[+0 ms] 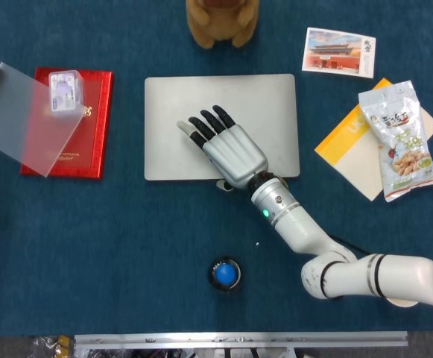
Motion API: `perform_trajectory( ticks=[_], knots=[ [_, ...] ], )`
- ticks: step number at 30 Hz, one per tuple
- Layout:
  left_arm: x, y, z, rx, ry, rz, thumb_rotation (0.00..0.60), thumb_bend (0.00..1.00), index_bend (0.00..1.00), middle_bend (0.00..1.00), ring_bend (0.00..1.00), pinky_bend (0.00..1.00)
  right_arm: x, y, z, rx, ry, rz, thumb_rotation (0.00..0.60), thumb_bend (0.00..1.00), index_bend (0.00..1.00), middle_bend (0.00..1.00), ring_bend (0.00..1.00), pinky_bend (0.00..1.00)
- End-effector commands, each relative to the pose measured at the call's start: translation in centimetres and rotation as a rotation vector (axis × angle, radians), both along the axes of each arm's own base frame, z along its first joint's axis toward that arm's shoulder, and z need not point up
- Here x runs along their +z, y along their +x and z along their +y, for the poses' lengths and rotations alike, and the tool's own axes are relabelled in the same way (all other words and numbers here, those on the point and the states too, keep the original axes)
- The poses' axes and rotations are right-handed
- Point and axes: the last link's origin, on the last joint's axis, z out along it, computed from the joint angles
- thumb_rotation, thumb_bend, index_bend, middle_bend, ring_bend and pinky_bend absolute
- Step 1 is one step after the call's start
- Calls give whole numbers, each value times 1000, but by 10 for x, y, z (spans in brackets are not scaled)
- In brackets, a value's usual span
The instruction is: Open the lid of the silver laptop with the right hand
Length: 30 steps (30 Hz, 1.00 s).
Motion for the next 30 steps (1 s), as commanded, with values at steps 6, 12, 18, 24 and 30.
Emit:
perform_trajectory(
  ticks=[6,12,18,24,30],
  knots=[
    [0,-1,1,-4,0,-3,600,439,310,329,250,267,0,1,0,8,-5,6,600,163,39,104,0,0],
    [0,-3,1,-2,4,-5,600,440,310,329,251,267,1,4,0,15,-10,7,600,226,39,104,0,0],
    [0,-4,1,0,7,-10,600,440,310,329,251,267,3,6,-1,25,-22,16,600,258,39,104,0,0],
    [-1,-7,3,7,0,-12,600,440,310,330,251,267,6,9,-1,44,-41,26,600,288,39,104,0,0],
    [-3,-6,5,3,-13,-16,600,440,312,335,253,267,12,14,-4,60,-69,32,600,288,39,104,0,0]
  ],
)
